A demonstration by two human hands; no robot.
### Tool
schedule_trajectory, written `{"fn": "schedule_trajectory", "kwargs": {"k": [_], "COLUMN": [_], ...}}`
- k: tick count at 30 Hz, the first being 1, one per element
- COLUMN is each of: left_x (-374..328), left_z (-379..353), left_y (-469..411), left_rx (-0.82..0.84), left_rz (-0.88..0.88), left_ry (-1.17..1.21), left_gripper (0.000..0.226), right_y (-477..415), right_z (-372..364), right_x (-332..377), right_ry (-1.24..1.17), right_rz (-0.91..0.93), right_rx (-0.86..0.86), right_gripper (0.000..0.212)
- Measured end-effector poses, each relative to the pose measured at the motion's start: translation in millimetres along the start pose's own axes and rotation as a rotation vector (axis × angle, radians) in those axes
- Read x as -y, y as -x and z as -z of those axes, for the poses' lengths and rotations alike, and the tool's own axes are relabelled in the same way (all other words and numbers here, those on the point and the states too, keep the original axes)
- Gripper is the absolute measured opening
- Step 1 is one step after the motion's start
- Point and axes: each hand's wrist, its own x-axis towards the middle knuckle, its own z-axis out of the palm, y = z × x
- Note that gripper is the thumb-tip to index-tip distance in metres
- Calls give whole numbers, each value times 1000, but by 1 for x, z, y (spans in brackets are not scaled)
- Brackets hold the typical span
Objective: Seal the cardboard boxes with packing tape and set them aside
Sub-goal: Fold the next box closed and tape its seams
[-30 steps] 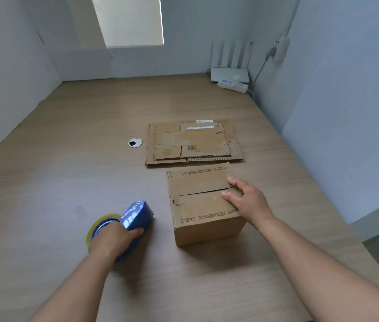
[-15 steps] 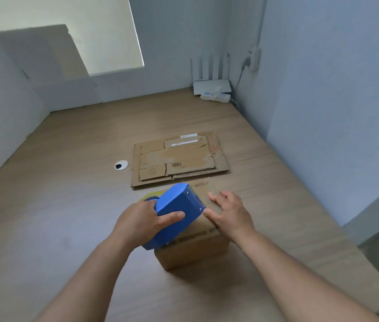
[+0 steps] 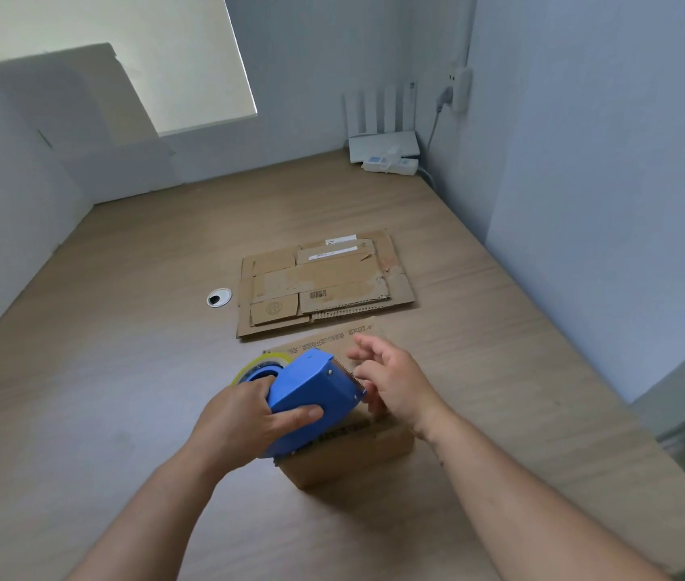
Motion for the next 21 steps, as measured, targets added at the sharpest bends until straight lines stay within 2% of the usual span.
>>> {"fn": "schedule_trajectory", "kwargs": {"k": [3,6,7,9,12,14,17,19,21], "left_x": [4,9,11,13,11,10,13,15,17], "left_z": [2,5,7,10,11,11,11,13,13], "left_y": [2,1,1,1,3,3,3,3,3], "left_rx": [7,50,72,107,145,153,146,144,143], "left_rz": [-13,-23,-28,-48,-82,-94,-100,-109,-114], "left_ry": [45,86,94,97,9,-29,13,37,34], "left_gripper": [49,57,64,79,78,80,90,105,110], "right_y": [1,4,4,2,1,2,2,3,4], "right_z": [5,7,7,8,8,8,9,8,7], "right_x": [2,1,1,2,4,5,4,4,3], "right_ry": [-39,-55,-76,-93,-52,-20,20,50,61], "right_rz": [34,87,92,82,60,66,96,111,133], "right_rx": [28,-2,-5,35,148,163,121,111,93], "right_gripper": [29,9,11,30,52,43,14,12,13]}}
